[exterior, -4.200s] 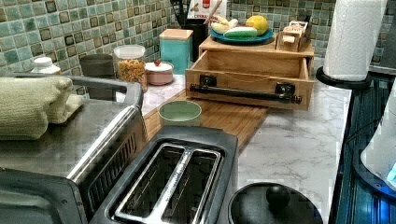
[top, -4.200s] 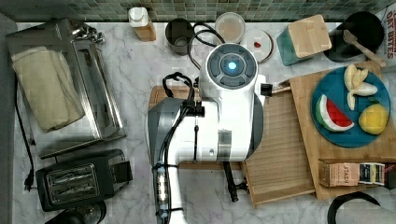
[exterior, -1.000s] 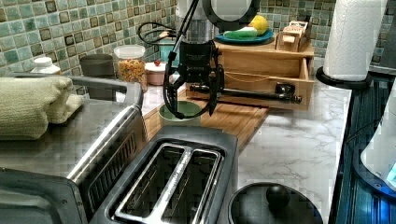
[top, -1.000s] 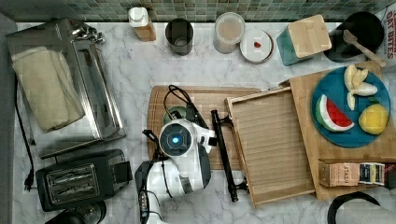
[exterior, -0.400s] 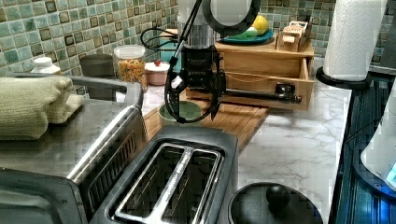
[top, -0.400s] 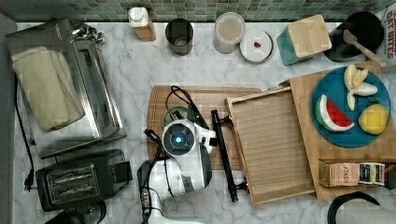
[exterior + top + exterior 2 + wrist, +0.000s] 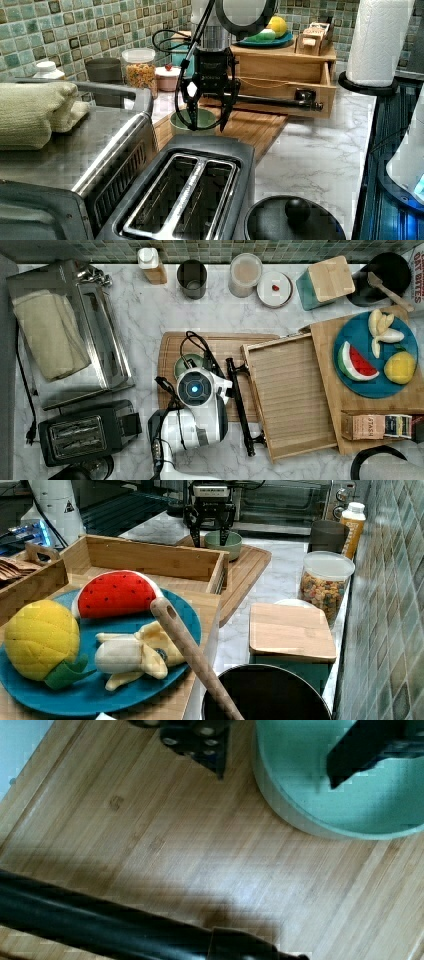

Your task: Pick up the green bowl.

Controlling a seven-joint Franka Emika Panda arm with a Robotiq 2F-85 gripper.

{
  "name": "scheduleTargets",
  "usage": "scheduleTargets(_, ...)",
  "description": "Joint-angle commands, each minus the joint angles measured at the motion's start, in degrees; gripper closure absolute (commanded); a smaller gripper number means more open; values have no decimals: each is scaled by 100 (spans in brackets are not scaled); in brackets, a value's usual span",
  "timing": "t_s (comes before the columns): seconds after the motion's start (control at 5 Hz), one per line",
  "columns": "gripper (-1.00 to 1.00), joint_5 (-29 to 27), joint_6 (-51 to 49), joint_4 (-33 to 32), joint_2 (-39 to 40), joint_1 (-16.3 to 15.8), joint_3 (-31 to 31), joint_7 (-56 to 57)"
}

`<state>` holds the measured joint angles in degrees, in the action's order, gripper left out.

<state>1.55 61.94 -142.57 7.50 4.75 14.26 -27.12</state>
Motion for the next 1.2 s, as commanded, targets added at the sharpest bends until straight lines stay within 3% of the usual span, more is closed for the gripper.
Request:
scheduleTargets(0.2,100,-280,38,-7,-227,184,11,562)
scheduleTargets(0.6,100,-54,167,-233,-671,126,56,317)
scheduleTargets(0.8,100,367,-662,40,-1216,-50,104,-360)
scheduleTargets(1.0,100,-338,-1546,521,-1833,34,166,121)
scheduleTargets(1.2,100,-184,-2138,935,-2230,103,94,96)
